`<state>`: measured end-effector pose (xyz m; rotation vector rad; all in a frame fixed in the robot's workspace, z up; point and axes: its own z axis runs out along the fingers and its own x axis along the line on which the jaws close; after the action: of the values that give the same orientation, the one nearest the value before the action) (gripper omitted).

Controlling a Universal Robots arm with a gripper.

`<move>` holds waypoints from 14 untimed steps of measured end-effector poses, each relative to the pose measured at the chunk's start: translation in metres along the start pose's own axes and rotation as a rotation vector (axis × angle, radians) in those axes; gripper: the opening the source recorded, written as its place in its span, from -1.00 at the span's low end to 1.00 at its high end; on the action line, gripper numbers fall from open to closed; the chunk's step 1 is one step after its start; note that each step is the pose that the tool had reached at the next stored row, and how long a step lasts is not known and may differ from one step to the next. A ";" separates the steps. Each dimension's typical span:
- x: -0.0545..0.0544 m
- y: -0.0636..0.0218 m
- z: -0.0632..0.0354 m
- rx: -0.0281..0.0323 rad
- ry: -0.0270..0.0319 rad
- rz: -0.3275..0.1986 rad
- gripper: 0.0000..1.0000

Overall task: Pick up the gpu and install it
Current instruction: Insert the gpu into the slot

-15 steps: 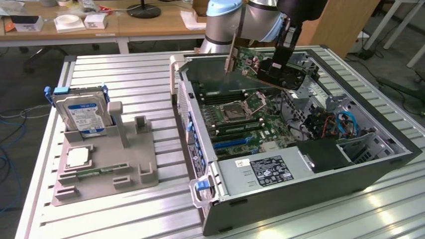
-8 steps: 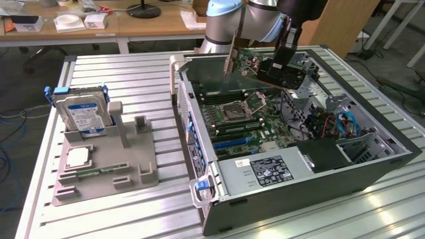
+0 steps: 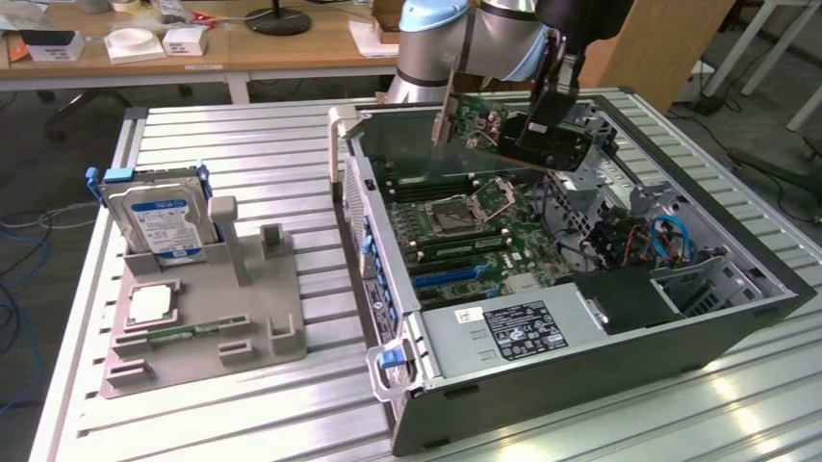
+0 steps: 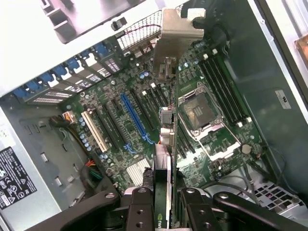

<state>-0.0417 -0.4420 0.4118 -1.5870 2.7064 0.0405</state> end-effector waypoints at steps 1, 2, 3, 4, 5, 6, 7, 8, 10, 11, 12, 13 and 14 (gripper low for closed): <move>0.000 0.0000 0.0000 -0.0001 0.0001 -0.007 -0.47; 0.000 0.0000 0.0000 -0.0002 0.0003 -0.014 -0.47; 0.000 0.0000 0.0000 -0.0003 0.0004 -0.022 -0.47; 0.000 0.0000 0.0000 -0.0005 0.0005 -0.030 -0.47; 0.000 0.0000 0.0000 -0.0006 0.0007 -0.038 -0.47; 0.000 0.0000 0.0000 -0.0008 0.0008 -0.047 -0.47; 0.000 0.0000 0.0000 -0.0009 0.0010 -0.055 -0.47; 0.000 0.0000 0.0000 -0.0011 0.0011 -0.063 -0.47; 0.000 0.0000 0.0000 -0.0014 0.0015 -0.080 -0.47; 0.000 0.0000 0.0000 -0.0015 0.0017 -0.088 -0.47; 0.000 0.0000 0.0000 -0.0016 0.0018 -0.095 -0.47; 0.000 0.0000 0.0000 -0.0018 0.0020 -0.103 -0.47; 0.000 0.0000 0.0000 -0.0019 0.0021 -0.110 -0.47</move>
<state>-0.0417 -0.4421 0.4118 -1.7347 2.6158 0.0410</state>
